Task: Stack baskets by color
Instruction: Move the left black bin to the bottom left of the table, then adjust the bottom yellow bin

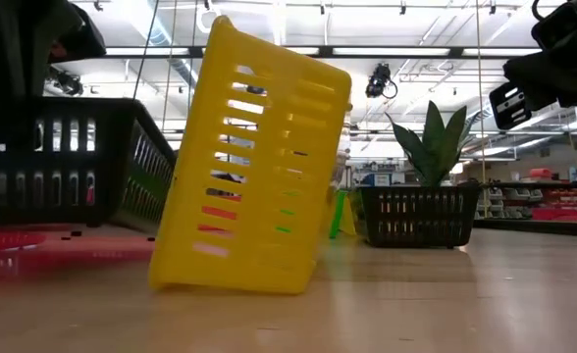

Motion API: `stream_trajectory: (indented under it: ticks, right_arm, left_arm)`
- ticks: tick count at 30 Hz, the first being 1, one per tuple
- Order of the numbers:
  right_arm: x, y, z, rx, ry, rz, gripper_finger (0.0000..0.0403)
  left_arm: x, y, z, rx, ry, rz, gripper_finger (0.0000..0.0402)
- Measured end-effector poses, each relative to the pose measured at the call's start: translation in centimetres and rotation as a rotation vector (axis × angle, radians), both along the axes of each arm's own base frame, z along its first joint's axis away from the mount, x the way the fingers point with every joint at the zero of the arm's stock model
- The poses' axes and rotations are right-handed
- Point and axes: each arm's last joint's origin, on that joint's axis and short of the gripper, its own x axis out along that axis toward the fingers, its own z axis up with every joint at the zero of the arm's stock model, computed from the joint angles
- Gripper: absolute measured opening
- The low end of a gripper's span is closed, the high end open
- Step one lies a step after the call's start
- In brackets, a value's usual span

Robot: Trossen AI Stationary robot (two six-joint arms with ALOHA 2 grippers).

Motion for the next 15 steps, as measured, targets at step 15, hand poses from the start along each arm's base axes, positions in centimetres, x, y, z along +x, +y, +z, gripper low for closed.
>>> stream_trajectory:
  ticks: [15]
  right_arm:
    - [0.0, 0.0, 0.0, -0.001, 0.0, 0.0, 0.0029]
  left_arm:
    - [0.07, 0.49, 0.15, 0.04, -0.013, 0.023, 0.0126]
